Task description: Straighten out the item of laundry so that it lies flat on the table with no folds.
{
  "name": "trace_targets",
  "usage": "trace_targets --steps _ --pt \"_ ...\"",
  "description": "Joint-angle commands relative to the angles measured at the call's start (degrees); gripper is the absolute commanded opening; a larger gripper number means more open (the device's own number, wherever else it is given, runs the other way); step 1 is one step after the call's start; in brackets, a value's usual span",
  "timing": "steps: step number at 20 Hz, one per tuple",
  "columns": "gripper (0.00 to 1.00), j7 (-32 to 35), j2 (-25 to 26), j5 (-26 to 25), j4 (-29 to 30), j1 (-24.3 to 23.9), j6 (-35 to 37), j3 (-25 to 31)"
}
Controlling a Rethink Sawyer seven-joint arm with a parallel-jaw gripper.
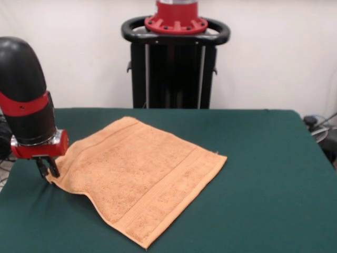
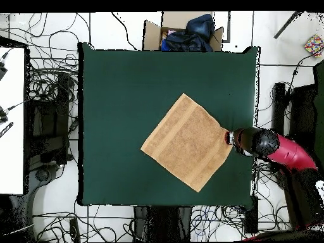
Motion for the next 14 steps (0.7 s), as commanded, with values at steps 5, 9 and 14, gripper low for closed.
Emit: trace_targets --steps 5,9,14 --pt "0.00 -11.6 3.3 -5.4 -6.3 -0.4 0.5 4.4" --pt "0.00 -11.9 3.3 -5.5 -6.8 -0.4 0.8 4.5" --pt "0.00 -12.9 3.7 -5.4 -8.0 -1.0 1.7 4.7"
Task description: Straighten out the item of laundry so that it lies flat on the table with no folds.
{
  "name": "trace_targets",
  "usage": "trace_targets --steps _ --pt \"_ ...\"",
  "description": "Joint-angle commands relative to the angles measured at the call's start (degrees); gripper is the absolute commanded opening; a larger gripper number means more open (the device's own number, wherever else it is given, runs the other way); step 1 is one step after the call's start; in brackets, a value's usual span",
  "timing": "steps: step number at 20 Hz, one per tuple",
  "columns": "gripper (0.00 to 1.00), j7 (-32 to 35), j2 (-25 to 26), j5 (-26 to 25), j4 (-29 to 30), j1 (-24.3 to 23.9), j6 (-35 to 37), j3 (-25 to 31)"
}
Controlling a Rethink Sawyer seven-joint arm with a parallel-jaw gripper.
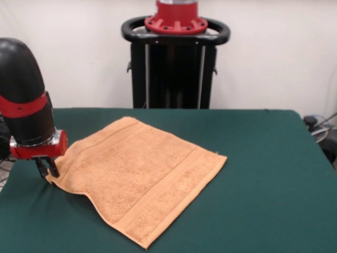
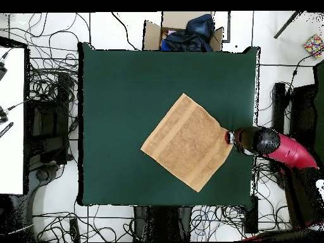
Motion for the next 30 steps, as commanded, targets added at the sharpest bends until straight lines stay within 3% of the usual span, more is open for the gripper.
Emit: trace_targets --steps 1,11,30 --pt "0.00 -13.0 3.4 -5.1 -7.3 -0.9 0.2 4.2" --pt "0.00 -13.8 0.1 -4.4 -4.8 -2.1 2.8 3.8" --pt "0.00 -16.2 0.6 -5.2 -7.7 -3.0 5.4 5.4"
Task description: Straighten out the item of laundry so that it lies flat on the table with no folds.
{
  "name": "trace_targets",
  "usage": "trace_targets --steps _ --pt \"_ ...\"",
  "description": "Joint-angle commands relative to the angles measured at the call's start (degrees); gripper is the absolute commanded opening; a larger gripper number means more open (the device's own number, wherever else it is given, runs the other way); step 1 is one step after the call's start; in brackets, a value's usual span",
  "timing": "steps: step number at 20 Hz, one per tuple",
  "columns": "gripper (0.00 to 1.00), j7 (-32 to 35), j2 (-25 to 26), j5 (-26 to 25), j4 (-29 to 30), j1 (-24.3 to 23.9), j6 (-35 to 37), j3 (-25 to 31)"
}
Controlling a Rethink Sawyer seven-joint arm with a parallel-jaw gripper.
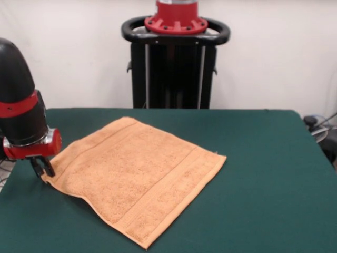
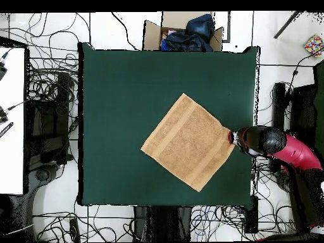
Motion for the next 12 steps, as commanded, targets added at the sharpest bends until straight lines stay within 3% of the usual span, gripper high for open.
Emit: trace_targets --steps 1,12 --pt "0.00 -14.4 -0.3 -4.8 -6.3 -0.7 2.3 3.1" --pt "0.00 -15.4 -1.7 -5.2 -6.0 -2.2 3.7 5.0"
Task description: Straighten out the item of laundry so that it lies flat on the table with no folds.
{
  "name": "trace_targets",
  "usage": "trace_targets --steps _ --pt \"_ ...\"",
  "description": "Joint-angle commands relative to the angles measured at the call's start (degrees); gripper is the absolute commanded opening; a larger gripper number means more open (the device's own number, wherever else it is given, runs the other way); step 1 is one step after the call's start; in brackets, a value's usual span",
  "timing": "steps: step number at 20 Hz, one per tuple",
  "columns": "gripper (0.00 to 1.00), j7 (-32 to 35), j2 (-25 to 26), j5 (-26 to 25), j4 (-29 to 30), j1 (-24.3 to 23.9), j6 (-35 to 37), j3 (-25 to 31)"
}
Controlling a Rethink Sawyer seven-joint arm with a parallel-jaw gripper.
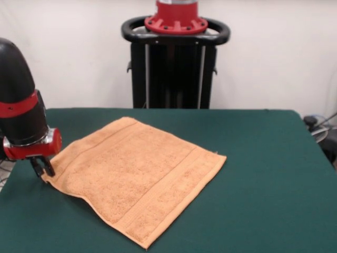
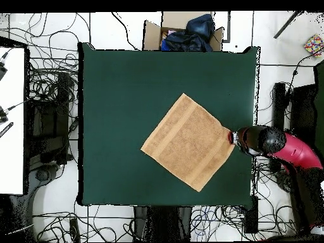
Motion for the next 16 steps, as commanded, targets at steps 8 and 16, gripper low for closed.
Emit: trace_targets --steps 8,16 --pt "1.00 -15.1 -1.8 -3.4 -6.9 -1.6 4.6 4.0" --pt "1.00 -14.0 -2.0 -3.4 -6.6 -1.0 4.7 3.4"
